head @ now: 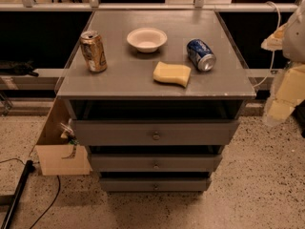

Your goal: Open top drawer

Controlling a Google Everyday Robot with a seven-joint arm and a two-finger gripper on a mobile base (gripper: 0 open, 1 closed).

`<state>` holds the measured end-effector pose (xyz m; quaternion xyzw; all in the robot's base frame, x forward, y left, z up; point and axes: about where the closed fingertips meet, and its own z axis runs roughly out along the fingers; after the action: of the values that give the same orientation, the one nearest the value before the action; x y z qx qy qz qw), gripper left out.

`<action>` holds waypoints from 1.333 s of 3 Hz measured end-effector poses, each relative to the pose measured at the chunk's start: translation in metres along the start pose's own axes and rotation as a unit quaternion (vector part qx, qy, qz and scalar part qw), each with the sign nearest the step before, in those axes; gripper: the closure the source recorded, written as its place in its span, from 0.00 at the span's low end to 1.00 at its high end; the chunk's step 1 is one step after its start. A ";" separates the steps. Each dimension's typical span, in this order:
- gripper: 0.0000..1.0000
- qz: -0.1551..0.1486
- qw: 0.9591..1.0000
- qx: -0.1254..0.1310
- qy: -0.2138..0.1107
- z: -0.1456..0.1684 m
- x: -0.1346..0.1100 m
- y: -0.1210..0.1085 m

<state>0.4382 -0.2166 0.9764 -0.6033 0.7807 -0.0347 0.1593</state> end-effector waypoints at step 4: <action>0.00 0.151 0.979 -0.066 -0.117 0.067 0.045 0.038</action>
Offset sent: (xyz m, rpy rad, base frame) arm 0.0032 -0.0099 -0.0050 0.1194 0.0227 -0.0325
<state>0.4123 -0.2395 0.8944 -0.4879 0.8390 0.1126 0.2127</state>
